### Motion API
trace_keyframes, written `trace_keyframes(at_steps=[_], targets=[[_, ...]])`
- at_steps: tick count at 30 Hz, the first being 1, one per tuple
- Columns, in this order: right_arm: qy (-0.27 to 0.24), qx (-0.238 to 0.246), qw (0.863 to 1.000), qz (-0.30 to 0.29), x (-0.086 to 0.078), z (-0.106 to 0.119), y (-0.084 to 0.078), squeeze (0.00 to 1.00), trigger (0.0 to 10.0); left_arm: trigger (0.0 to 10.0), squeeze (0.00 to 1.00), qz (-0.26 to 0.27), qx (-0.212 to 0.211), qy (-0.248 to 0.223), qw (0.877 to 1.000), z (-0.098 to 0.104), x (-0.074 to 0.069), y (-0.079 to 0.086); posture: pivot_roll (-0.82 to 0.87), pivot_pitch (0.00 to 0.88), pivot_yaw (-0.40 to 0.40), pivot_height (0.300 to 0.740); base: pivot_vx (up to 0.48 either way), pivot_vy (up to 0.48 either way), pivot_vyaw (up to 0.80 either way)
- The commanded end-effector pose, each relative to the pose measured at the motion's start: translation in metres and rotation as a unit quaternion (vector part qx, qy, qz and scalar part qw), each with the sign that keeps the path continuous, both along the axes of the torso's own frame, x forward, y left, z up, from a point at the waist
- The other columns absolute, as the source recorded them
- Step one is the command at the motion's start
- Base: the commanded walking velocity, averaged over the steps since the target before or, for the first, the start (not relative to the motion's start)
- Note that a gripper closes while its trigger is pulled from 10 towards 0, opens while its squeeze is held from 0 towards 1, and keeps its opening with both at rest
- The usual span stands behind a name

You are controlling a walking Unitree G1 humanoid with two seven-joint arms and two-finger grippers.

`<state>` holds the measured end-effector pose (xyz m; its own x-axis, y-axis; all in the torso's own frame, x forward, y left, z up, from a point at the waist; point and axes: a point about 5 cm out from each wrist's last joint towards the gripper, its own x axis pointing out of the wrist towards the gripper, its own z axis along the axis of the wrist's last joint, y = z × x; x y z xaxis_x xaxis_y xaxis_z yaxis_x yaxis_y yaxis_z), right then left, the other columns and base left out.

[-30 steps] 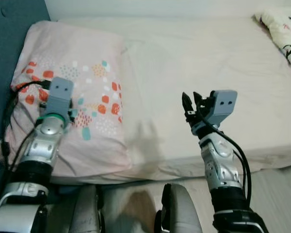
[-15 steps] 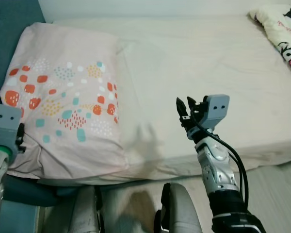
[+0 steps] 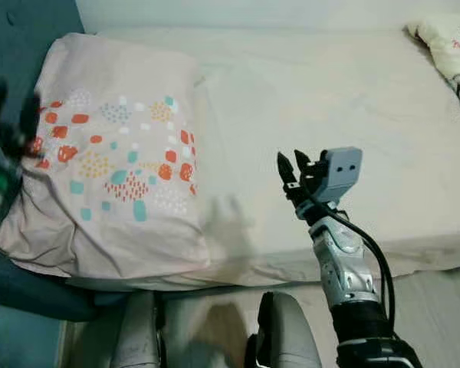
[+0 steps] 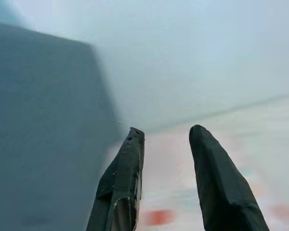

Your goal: Clean up the room

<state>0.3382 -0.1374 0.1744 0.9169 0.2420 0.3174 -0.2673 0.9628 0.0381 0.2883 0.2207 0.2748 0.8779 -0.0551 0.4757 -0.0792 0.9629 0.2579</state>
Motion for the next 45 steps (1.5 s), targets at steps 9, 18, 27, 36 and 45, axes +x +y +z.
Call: trace_keyframes(at_steps=[9,18,27,36,45], targets=[[-0.042,-0.022,0.999,-0.025,-0.002,0.012,-0.009,0.0,10.0,10.0,0.0,0.007,-0.018,0.109,0.994,-0.063,0.015,-0.037,0.09,0.034,-0.048,0.61,0.0,0.0,0.0],[-0.033,-0.044,0.997,-0.062,-0.009,0.003,-0.024,0.0,10.0,10.0,0.0,0.028,-0.016,0.142,0.989,-0.082,0.015,-0.026,0.09,0.012,-0.048,0.64,0.0,0.0,0.0],[-0.028,-0.049,0.992,-0.116,-0.018,-0.004,-0.042,0.0,10.0,10.0,0.0,-0.043,-0.019,0.152,0.987,-0.083,0.034,-0.054,0.03,0.0,-0.005,0.67,0.0,0.0,0.0],[-0.027,-0.055,0.99,-0.126,-0.015,-0.002,-0.047,0.0,10.0,10.0,0.0,-0.065,-0.045,0.153,0.985,-0.079,0.041,-0.066,0.03,0.0,-0.014,0.705,0.0,0.0,0.0],[-0.021,-0.056,0.99,-0.129,-0.014,-0.004,-0.049,0.0,10.0,10.0,0.0,-0.084,-0.066,0.171,0.98,-0.083,0.042,-0.072,0.03,0.0,-0.015,0.735,0.0,0.0,0.0]])
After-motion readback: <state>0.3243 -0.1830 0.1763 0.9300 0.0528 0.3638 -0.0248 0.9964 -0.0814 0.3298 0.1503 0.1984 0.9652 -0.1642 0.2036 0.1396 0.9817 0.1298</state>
